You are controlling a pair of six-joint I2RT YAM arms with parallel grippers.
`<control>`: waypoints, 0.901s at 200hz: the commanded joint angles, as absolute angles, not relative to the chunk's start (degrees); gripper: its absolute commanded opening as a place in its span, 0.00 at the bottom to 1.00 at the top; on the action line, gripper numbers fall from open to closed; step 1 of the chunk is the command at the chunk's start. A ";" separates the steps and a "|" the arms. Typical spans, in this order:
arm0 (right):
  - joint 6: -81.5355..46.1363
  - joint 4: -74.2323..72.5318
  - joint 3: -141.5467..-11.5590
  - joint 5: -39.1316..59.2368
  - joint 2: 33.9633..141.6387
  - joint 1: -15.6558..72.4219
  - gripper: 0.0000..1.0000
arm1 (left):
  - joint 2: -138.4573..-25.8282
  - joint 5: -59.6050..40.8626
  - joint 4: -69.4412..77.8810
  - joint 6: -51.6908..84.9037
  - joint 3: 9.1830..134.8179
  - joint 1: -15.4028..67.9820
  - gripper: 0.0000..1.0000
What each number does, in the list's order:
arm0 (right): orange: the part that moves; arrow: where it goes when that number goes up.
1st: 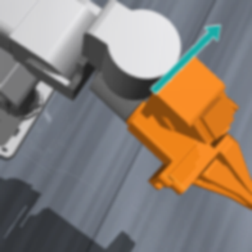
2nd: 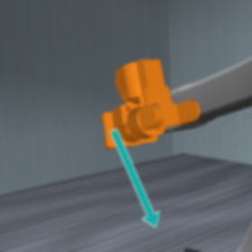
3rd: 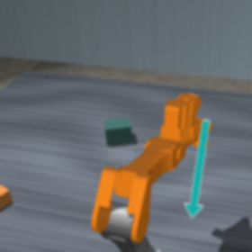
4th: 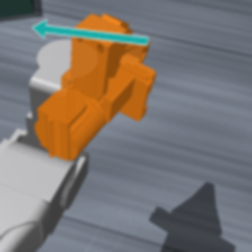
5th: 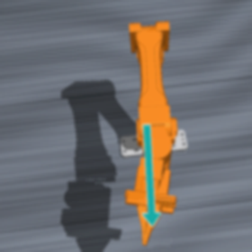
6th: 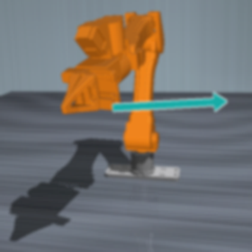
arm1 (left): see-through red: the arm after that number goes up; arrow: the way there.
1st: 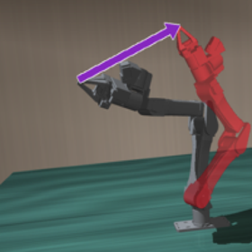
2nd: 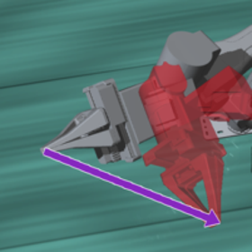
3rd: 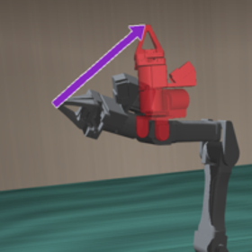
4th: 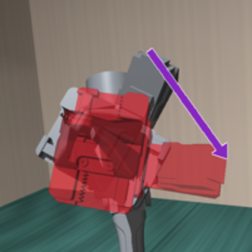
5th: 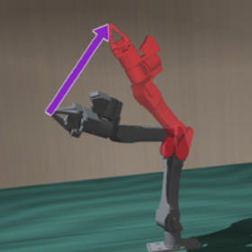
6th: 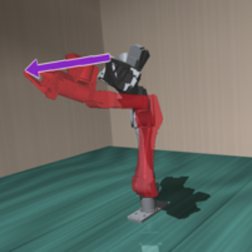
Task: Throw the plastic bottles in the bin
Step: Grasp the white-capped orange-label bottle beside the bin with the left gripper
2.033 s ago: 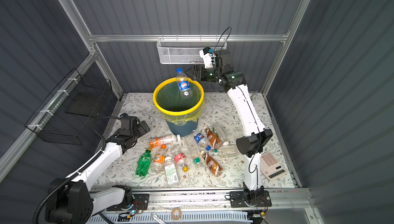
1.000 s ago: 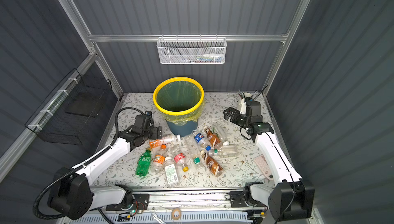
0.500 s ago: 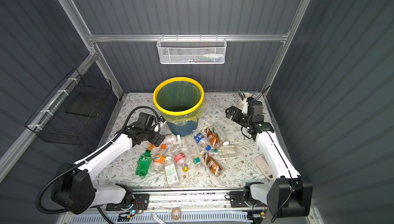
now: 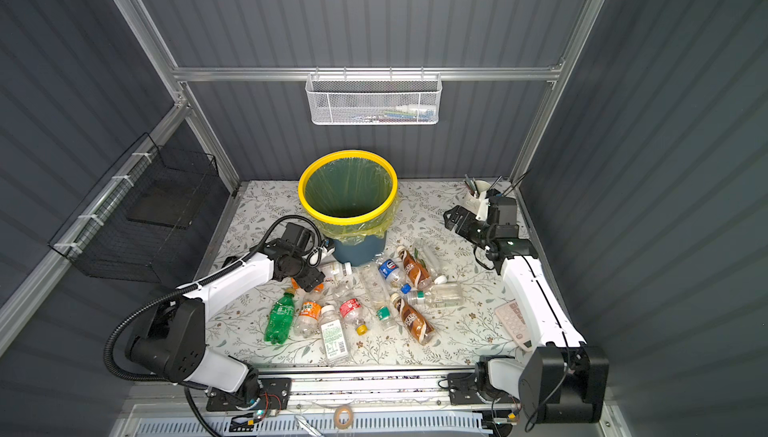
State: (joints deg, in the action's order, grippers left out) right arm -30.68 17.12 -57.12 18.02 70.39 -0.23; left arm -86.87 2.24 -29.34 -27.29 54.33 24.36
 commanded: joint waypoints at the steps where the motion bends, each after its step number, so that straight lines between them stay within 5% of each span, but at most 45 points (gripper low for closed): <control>1: -31.03 16.49 -55.86 18.67 70.99 -0.96 0.99 | -87.47 1.31 -29.21 -28.50 55.67 24.52 0.78; 36: -31.15 16.26 -55.30 20.92 71.18 -1.38 0.99 | -89.94 2.77 -29.29 -28.38 56.92 24.43 0.71; 121: -30.74 16.70 -53.84 21.23 70.59 -2.38 0.99 | -93.52 3.93 -28.55 -27.78 58.58 24.43 0.73; 180: -30.18 17.17 -53.10 21.27 70.04 -3.65 0.99 | -95.69 6.24 -28.68 -26.42 59.80 23.74 0.61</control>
State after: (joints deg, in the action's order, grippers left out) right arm -30.96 17.19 -53.69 20.80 70.72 -3.05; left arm -94.65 5.02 -28.64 -27.59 58.54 24.29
